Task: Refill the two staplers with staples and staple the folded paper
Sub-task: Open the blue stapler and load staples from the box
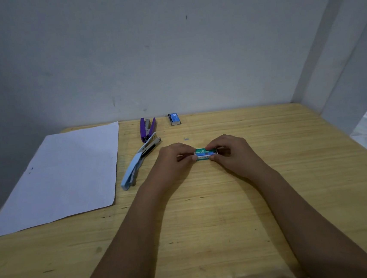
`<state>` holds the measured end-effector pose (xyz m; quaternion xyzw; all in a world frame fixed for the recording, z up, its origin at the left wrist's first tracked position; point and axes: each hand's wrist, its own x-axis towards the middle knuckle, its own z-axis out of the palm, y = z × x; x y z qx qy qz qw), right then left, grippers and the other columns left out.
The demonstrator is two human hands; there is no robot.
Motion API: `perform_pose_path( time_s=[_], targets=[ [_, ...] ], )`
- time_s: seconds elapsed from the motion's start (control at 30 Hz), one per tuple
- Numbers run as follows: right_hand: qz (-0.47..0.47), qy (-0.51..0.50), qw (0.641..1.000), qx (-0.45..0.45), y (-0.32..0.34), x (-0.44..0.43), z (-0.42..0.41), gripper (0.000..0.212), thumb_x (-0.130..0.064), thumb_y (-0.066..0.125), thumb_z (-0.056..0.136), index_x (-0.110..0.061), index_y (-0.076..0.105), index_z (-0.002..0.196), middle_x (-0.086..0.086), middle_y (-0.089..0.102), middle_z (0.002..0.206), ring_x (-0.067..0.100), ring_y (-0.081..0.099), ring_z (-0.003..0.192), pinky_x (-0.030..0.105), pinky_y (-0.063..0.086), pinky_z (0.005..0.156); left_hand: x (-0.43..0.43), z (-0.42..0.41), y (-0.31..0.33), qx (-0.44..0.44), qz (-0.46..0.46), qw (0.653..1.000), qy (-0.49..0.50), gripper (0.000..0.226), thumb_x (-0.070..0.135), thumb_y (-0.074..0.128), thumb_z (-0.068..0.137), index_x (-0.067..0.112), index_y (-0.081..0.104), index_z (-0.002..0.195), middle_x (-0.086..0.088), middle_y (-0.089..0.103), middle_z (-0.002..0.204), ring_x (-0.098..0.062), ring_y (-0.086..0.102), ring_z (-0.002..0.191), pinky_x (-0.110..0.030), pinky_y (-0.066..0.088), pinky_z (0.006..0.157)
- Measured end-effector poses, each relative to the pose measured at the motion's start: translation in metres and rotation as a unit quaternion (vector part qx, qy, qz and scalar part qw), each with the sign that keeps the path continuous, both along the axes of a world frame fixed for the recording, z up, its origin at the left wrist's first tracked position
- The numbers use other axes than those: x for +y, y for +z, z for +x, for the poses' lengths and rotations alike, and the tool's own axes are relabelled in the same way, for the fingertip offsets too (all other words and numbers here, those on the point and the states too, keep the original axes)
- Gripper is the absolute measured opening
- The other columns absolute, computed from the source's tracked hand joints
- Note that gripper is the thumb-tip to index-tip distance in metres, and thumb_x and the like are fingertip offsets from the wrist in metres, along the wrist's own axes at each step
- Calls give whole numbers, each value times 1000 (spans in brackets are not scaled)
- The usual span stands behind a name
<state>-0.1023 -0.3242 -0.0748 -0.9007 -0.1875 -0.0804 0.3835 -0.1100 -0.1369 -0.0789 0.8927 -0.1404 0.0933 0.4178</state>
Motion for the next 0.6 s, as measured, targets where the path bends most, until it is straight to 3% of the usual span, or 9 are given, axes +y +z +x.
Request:
perform_pose_path(
  time_s=[0.37,0.47,0.6],
  targets=[
    [-3,-22,1000,10,2,8,0,29,-13,70,80,-15,68,109,0,64,108,9,58,96,22,51,86,-2,1,2,80,-48,995,29,36,8,61,87,11,60,123,-6,65,118,-3,56,99,6,42,67],
    [-1,-29,1000,11,1,10,0,30,-14,71,79,-14,68,108,1,64,108,9,58,96,20,51,84,-3,-1,4,83,-38,996,18,39,8,59,88,12,56,127,-6,63,123,-5,56,108,-6,46,79],
    [31,-51,998,17,4,13,2,24,-15,73,77,-15,69,101,-2,63,102,6,57,92,12,47,75,0,-8,12,23,36,996,76,38,18,53,93,16,52,131,-1,53,134,-15,47,123,-22,37,92]
  ],
)
